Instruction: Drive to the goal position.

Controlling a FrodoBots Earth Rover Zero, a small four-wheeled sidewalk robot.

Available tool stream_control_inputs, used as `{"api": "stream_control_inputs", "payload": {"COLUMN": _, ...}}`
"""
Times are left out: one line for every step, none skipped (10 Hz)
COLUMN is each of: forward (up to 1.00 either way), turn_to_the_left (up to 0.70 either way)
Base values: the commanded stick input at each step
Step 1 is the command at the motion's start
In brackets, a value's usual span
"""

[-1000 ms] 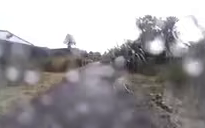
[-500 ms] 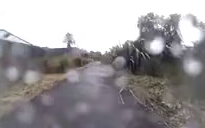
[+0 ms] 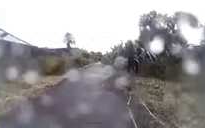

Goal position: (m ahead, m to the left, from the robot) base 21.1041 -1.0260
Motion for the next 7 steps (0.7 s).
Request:
{"api": "stream_control_inputs", "payload": {"forward": 1.00, "turn_to_the_left": 0.00}}
{"api": "stream_control_inputs", "payload": {"forward": 1.00, "turn_to_the_left": 0.00}}
{"api": "stream_control_inputs", "payload": {"forward": 1.00, "turn_to_the_left": 0.00}}
{"api": "stream_control_inputs", "payload": {"forward": 1.00, "turn_to_the_left": 0.00}}
{"api": "stream_control_inputs", "payload": {"forward": 1.00, "turn_to_the_left": 0.00}}
{"api": "stream_control_inputs", "payload": {"forward": 1.00, "turn_to_the_left": 0.00}}
{"api": "stream_control_inputs", "payload": {"forward": 1.00, "turn_to_the_left": 0.00}}
